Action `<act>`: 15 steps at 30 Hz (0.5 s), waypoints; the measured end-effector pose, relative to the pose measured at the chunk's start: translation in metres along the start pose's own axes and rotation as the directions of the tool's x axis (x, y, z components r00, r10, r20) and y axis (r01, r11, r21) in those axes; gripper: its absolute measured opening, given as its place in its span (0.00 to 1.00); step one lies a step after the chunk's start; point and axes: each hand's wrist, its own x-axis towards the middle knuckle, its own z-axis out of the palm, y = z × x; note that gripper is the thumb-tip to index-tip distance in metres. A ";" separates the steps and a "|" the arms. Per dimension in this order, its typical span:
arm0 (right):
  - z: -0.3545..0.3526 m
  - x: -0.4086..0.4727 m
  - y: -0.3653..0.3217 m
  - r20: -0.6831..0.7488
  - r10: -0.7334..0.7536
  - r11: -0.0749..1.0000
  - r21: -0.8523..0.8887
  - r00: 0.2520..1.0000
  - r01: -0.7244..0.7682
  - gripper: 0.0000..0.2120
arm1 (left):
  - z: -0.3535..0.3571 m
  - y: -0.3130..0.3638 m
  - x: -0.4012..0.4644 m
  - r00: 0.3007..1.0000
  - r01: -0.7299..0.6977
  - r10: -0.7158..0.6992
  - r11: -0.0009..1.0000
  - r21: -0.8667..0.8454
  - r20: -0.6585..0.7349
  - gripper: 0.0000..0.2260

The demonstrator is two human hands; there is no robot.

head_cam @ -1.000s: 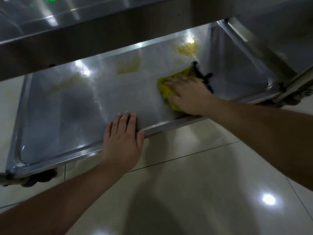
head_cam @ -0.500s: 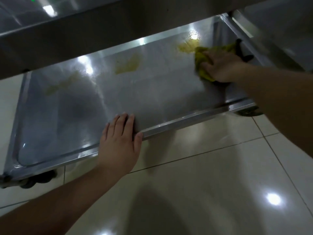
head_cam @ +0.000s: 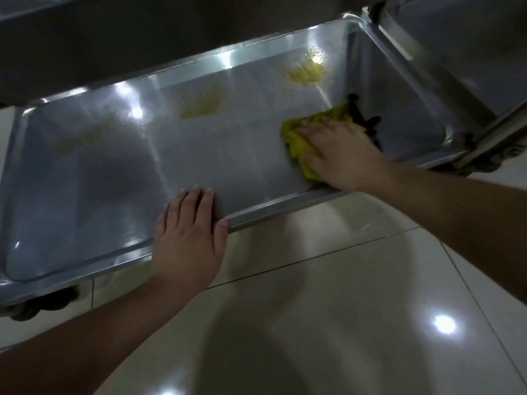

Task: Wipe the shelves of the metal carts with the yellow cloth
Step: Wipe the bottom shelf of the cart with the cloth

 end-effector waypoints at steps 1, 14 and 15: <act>0.005 -0.001 -0.012 0.017 -0.072 0.997 -0.015 0.997 0.073 0.35 | 0.000 0.000 0.000 1.000 0.002 -0.002 1.000 -0.002 -0.003 0.28; -0.028 0.071 0.102 0.121 0.324 0.940 0.071 0.938 -0.334 0.38 | -0.002 -0.002 -0.001 1.000 -0.023 0.023 1.000 -0.004 0.012 0.28; -0.028 0.061 0.119 0.084 0.351 0.930 0.082 0.932 -0.358 0.40 | -0.003 -0.003 -0.001 1.000 -0.023 0.023 1.000 -0.003 0.011 0.28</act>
